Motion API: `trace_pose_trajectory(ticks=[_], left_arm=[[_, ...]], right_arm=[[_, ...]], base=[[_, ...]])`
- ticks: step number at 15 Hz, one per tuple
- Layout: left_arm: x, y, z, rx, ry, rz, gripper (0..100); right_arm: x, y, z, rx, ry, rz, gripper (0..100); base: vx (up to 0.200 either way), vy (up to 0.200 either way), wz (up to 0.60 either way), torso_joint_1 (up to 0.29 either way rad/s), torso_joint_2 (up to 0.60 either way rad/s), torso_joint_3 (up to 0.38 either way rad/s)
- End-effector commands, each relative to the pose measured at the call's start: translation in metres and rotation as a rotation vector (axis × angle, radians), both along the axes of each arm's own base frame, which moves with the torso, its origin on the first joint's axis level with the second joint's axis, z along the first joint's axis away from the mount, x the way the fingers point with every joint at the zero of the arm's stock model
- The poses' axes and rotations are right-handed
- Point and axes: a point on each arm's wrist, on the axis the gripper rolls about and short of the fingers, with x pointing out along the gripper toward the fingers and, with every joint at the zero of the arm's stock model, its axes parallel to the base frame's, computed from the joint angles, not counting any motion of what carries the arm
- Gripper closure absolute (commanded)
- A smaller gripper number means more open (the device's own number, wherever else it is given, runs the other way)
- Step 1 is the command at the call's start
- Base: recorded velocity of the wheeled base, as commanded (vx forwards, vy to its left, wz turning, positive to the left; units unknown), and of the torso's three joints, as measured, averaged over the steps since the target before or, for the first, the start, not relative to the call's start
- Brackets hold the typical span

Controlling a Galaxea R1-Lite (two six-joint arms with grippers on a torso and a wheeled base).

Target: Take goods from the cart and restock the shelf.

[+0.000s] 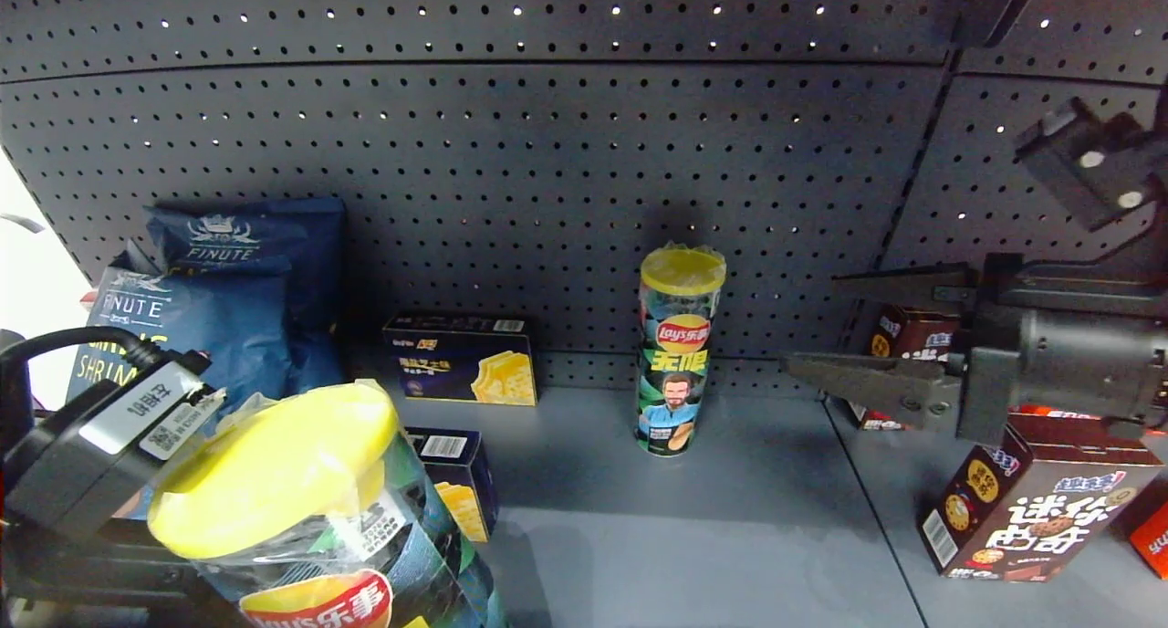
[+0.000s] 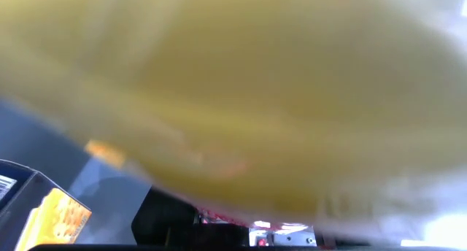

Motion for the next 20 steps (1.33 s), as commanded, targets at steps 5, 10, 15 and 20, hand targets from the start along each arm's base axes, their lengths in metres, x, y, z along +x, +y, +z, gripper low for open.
trace_pose_trajectory(ticks=[5, 10, 15, 20], left_arm=[[-0.003, -0.005, 0.001, -0.004, -0.005, -0.037, 100], [-0.003, -0.005, 0.002, -0.006, -0.009, -0.037, 100], [-0.003, -0.005, 0.003, -0.007, -0.012, -0.038, 100], [-0.004, -0.007, 0.001, -0.002, -0.002, -0.049, 100]], right_arm=[[0.032, 0.015, -0.021, -0.069, -0.015, 0.129, 0], [0.051, 0.014, -0.029, -0.076, -0.014, 0.156, 0], [0.085, 0.013, -0.037, -0.078, 0.006, 0.165, 0], [0.108, 0.02, -0.048, -0.079, 0.038, 0.186, 0]], base=[[0.0, 0.0, 0.0, 0.0, 0.0, 0.0], [0.0, 0.0, 0.0, 0.0, 0.0, 0.0], [0.0, 0.0, 0.0, 0.0, 0.0, 0.0], [0.0, 0.0, 0.0, 0.0, 0.0, 0.0]])
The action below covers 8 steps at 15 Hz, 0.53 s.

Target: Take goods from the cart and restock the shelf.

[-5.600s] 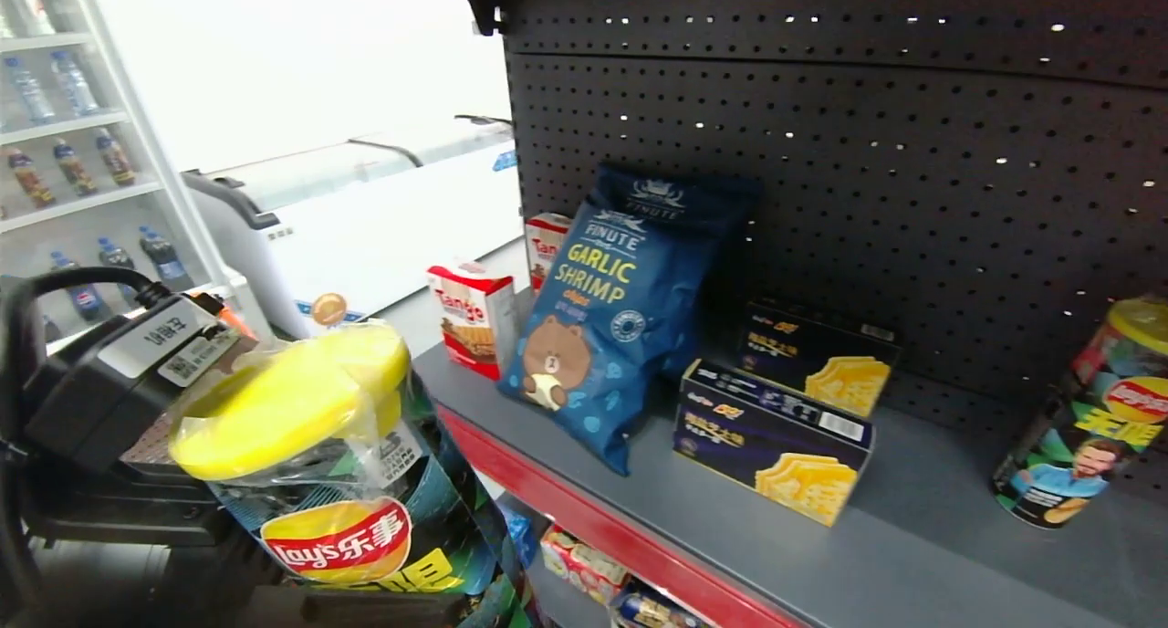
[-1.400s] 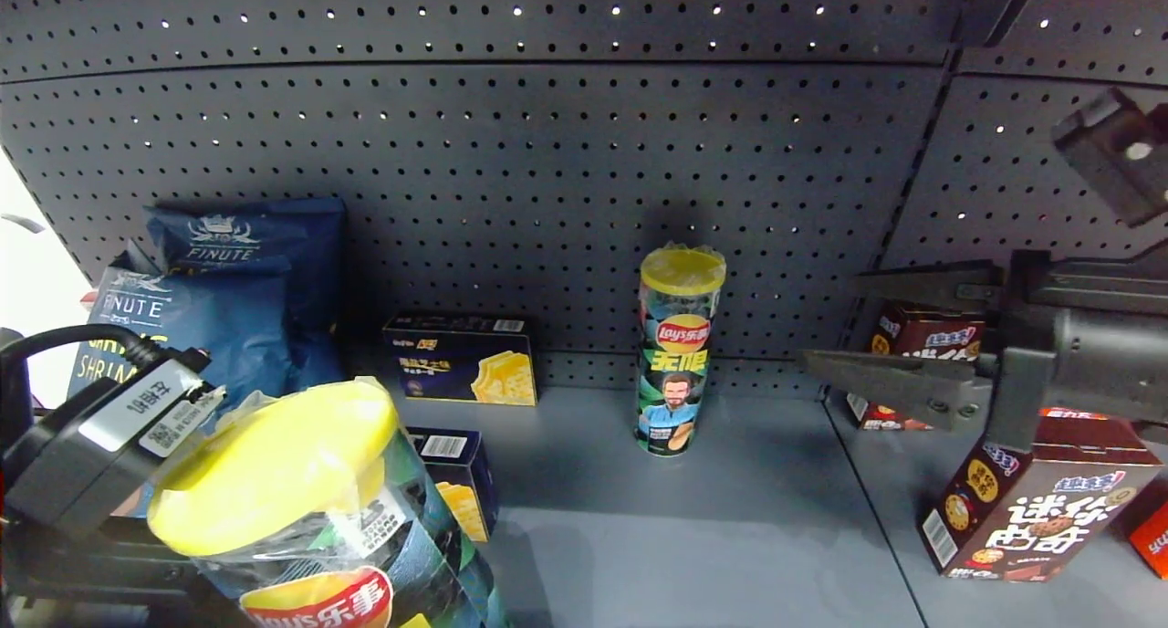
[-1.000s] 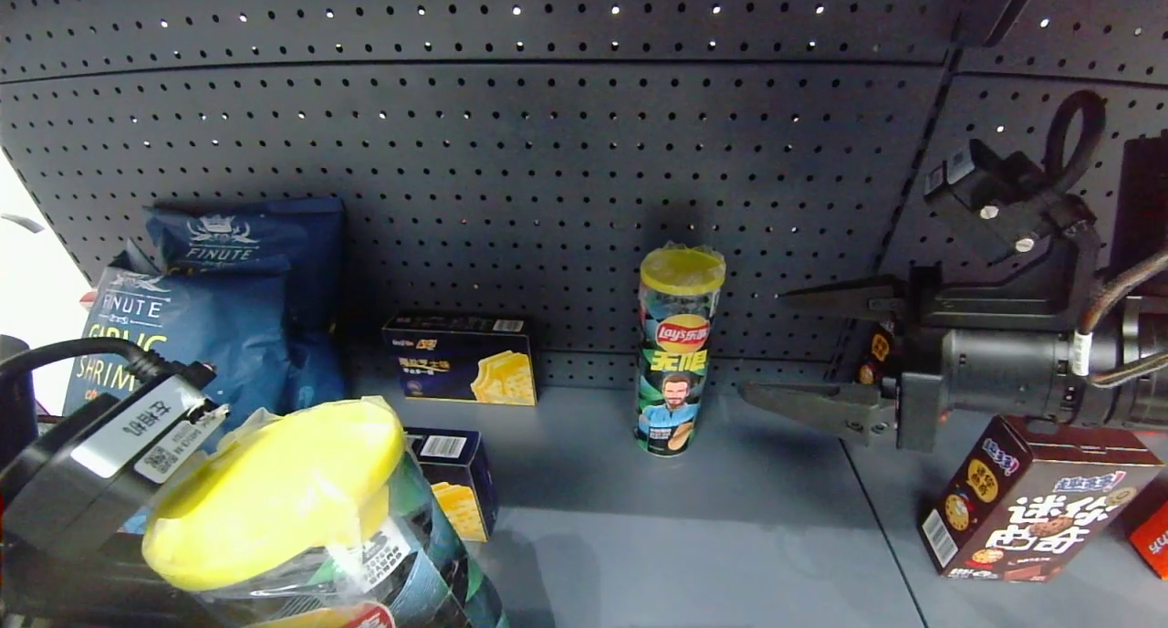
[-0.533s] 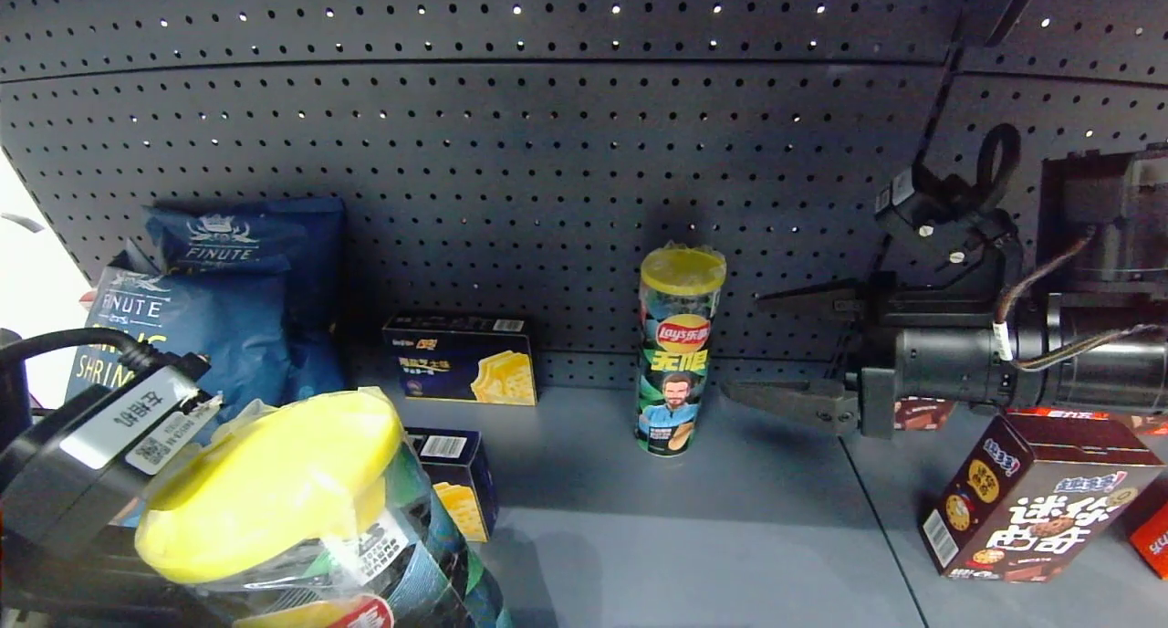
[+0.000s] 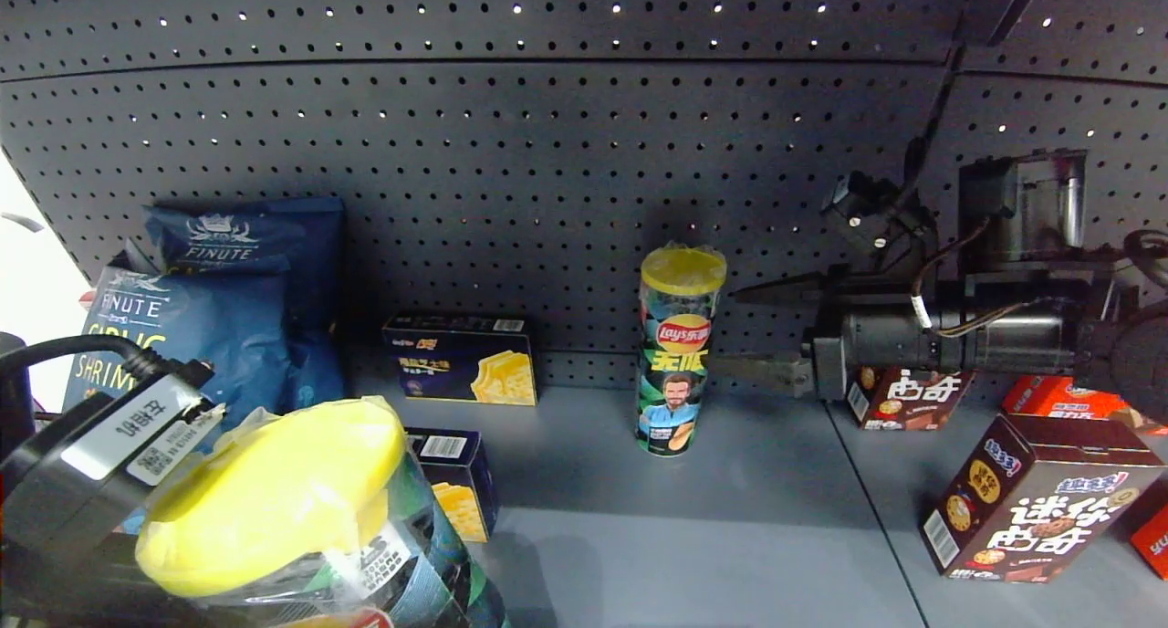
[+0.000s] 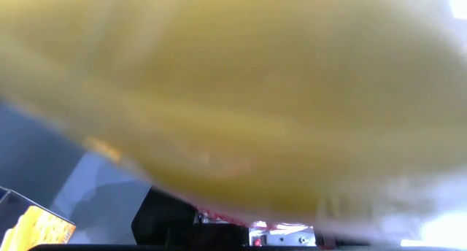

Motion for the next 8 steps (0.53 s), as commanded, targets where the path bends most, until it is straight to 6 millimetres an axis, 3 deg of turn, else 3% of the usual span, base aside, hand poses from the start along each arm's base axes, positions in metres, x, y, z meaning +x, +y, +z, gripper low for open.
trace_pose_trajectory(ticks=[1, 8], left_arm=[[0.0, 0.0, 0.0, 0.001, 0.001, -0.001, 100], [0.0, 0.0, -0.002, 0.003, 0.008, 0.001, 100]], right_arm=[[0.011, 0.005, -0.014, -0.016, 0.039, 0.012, 0], [0.032, 0.018, -0.035, -0.029, 0.073, 0.03, 0]], base=[[0.0, 0.0, 0.0, 0.0, 0.0, 0.0], [0.0, 0.0, 0.0, 0.0, 0.0, 0.0]])
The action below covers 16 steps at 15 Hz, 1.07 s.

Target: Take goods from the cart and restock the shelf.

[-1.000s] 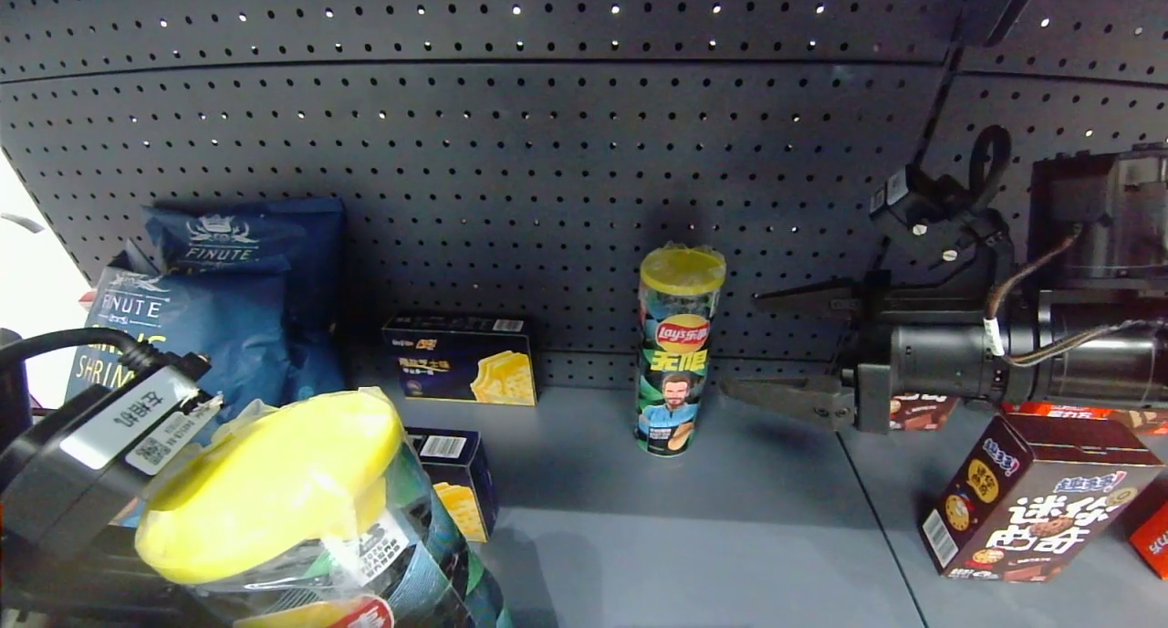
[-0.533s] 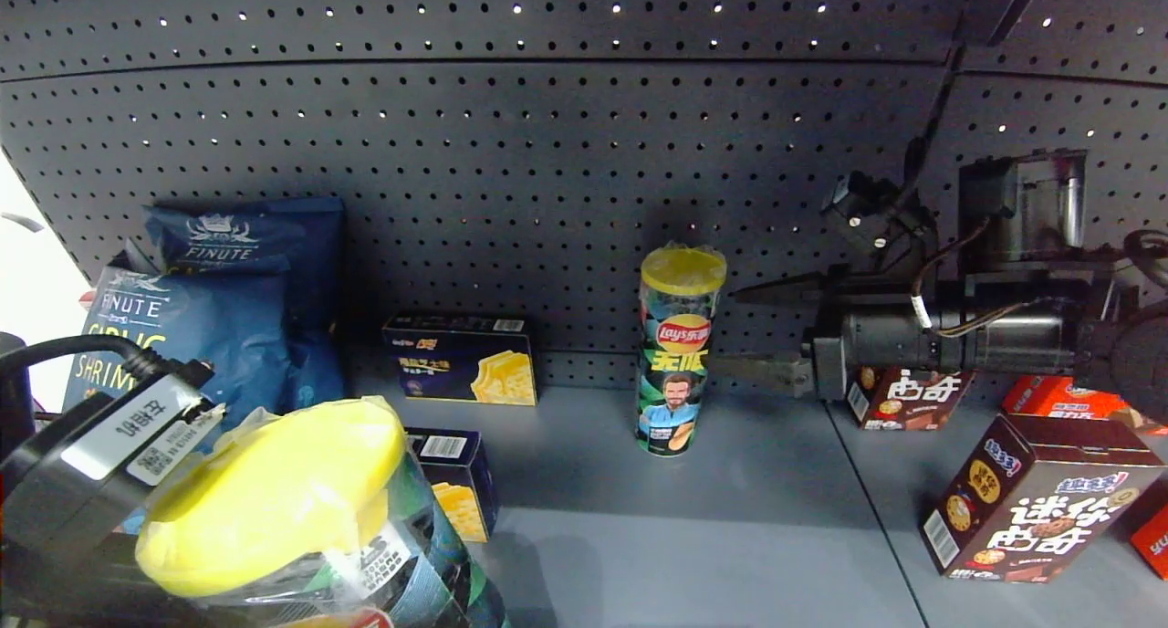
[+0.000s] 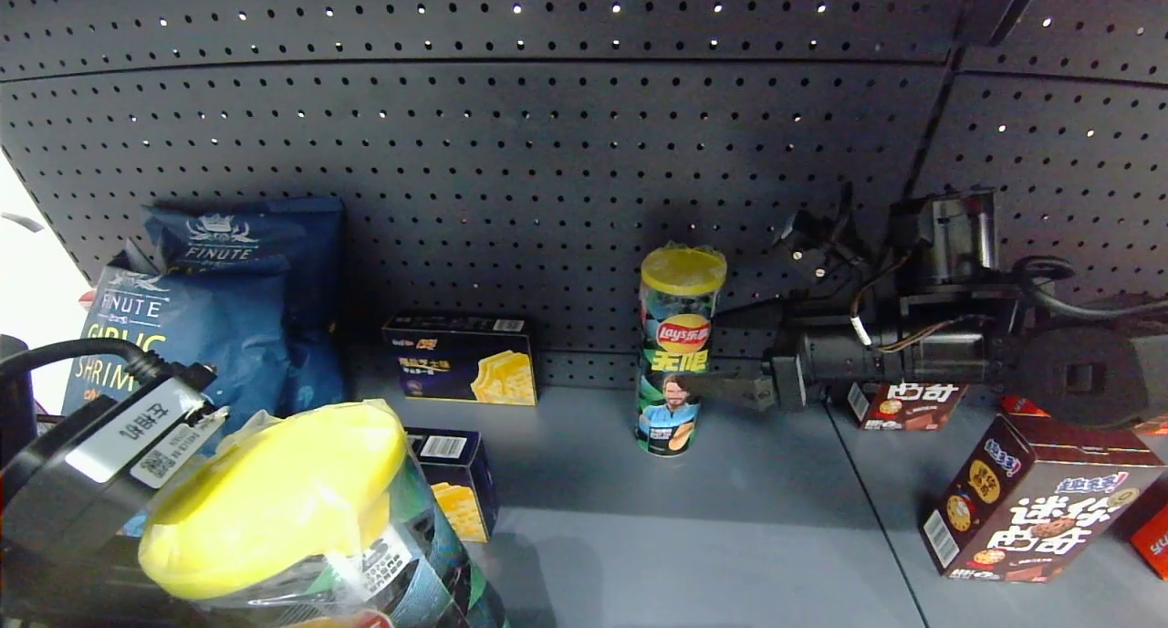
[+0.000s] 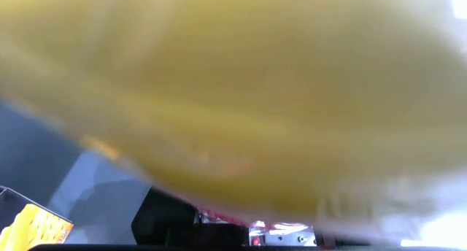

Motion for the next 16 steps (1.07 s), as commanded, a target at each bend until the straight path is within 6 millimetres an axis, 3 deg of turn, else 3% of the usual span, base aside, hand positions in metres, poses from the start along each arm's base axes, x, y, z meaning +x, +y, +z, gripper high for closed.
trace_pose_trajectory(ticks=[1, 9, 16], left_arm=[[0.0, 0.0, -0.001, 0.003, 0.005, 0.001, 100], [0.001, 0.001, -0.001, 0.003, 0.005, 0.006, 100], [0.0, 0.002, -0.005, 0.008, 0.017, 0.008, 100]], right_arm=[[0.01, 0.006, -0.01, -0.006, 0.024, 0.017, 0], [0.037, 0.022, -0.023, 0.005, 0.01, 0.028, 0], [0.04, 0.031, -0.036, -0.008, 0.036, 0.046, 0]], base=[[0.0, 0.0, 0.0, 0.0, 0.0, 0.0], [0.0, 0.0, 0.0, 0.0, 0.0, 0.0], [0.0, 0.0, 0.0, 0.0, 0.0, 0.0]])
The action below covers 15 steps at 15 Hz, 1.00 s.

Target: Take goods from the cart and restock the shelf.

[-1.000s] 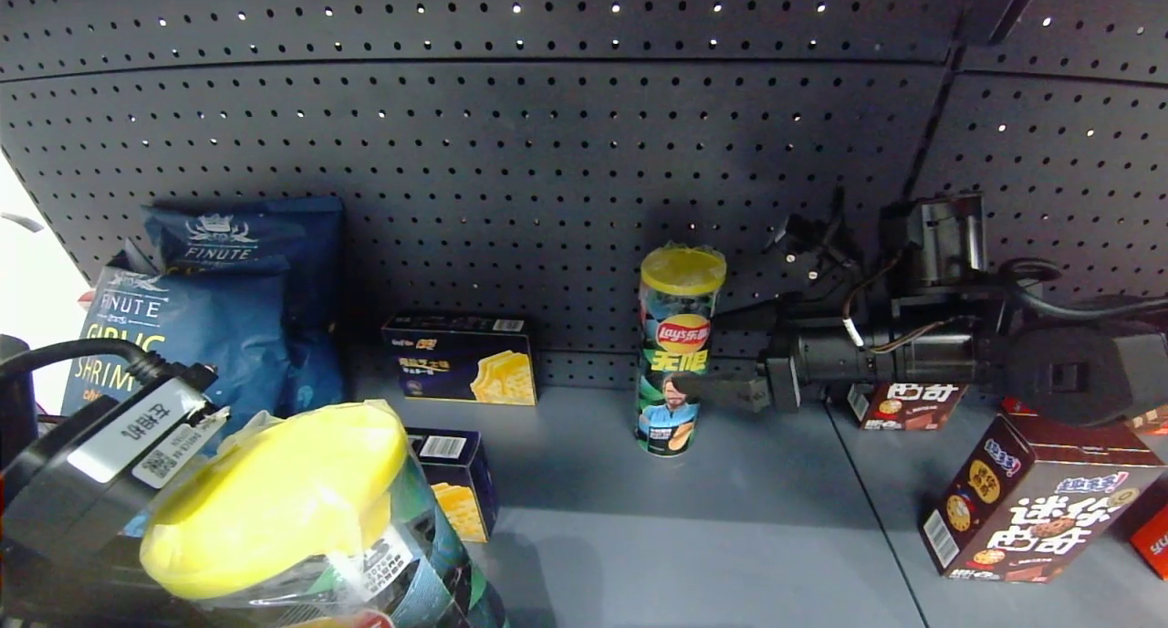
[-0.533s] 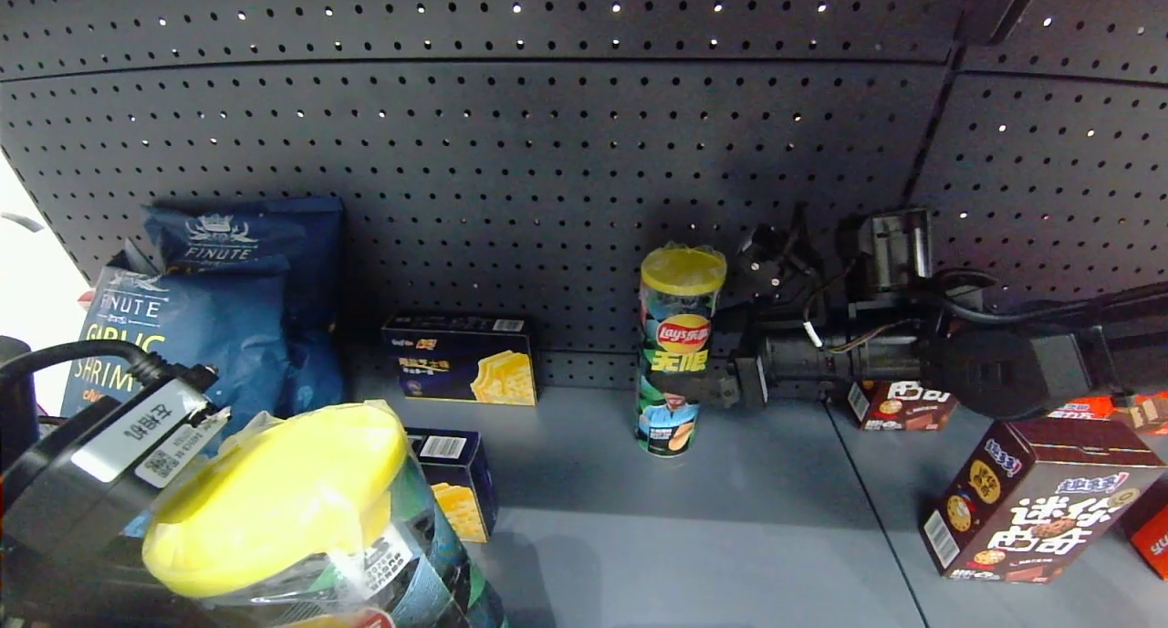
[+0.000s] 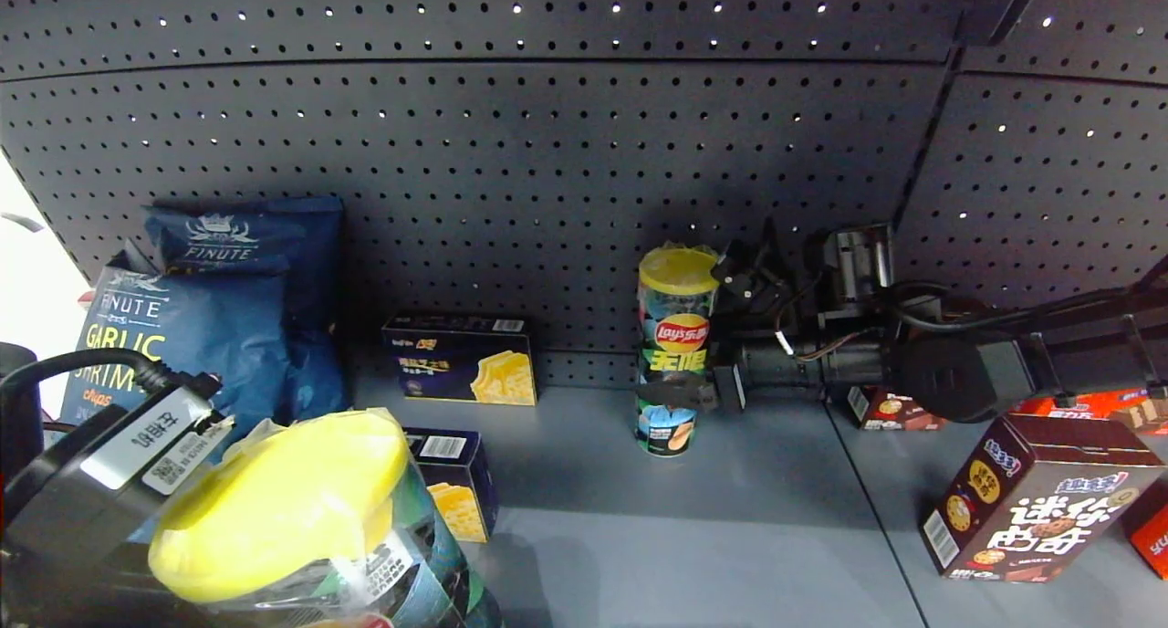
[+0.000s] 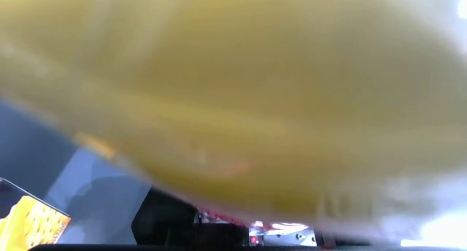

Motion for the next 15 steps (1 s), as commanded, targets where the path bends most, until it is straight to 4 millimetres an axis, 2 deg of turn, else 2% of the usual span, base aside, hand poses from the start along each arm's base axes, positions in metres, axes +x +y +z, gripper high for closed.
trace_pose_trajectory(ticks=[1, 2, 6, 15], left_arm=[[0.0, 0.0, -0.001, 0.002, 0.004, 0.001, 100], [0.0, 0.0, -0.001, 0.002, 0.006, 0.0, 100], [-0.002, 0.001, -0.005, 0.006, 0.013, 0.001, 100], [-0.007, 0.004, 0.001, -0.014, 0.007, 0.016, 100]], right_arm=[[0.002, 0.002, -0.006, -0.004, 0.008, 0.002, 0], [0.004, 0.004, -0.01, -0.008, 0.01, -0.006, 100], [-0.007, 0.001, 0.0, 0.0, -0.003, -0.002, 100], [-0.069, -0.026, 0.02, 0.0, 0.002, -0.019, 100]], base=[[0.0, 0.0, 0.0, 0.0, 0.0, 0.0], [0.0, 0.0, 0.0, 0.0, 0.0, 0.0], [0.0, 0.0, 0.0, 0.0, 0.0, 0.0], [0.0, 0.0, 0.0, 0.0, 0.0, 0.0]])
